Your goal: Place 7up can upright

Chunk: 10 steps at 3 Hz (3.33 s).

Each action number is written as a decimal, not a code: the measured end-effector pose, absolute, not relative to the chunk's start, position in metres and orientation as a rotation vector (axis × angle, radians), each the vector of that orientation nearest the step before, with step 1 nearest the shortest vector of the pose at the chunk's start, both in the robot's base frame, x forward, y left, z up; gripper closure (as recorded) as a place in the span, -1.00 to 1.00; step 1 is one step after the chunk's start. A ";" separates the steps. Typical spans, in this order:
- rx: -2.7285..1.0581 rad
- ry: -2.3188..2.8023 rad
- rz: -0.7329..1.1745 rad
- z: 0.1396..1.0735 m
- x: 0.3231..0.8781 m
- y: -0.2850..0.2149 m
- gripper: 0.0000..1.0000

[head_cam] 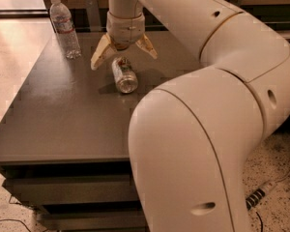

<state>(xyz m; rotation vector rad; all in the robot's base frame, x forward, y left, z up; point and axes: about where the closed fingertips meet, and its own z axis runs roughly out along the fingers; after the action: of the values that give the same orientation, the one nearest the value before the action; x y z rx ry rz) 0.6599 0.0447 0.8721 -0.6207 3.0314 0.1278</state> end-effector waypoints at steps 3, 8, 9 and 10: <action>-0.542 3.067 0.119 0.837 0.676 0.025 -1.00; -0.610 3.021 0.102 0.825 0.695 0.056 0.41; -0.609 3.013 0.107 0.822 0.698 0.059 0.97; -0.609 3.012 0.107 0.822 0.699 0.059 1.00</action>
Offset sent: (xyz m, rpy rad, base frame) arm -0.0081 -0.0350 -0.0352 -0.0454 0.0935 -0.0768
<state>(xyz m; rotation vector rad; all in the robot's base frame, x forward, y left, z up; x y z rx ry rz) 0.6986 0.0594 0.8222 -0.6095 3.0122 0.1074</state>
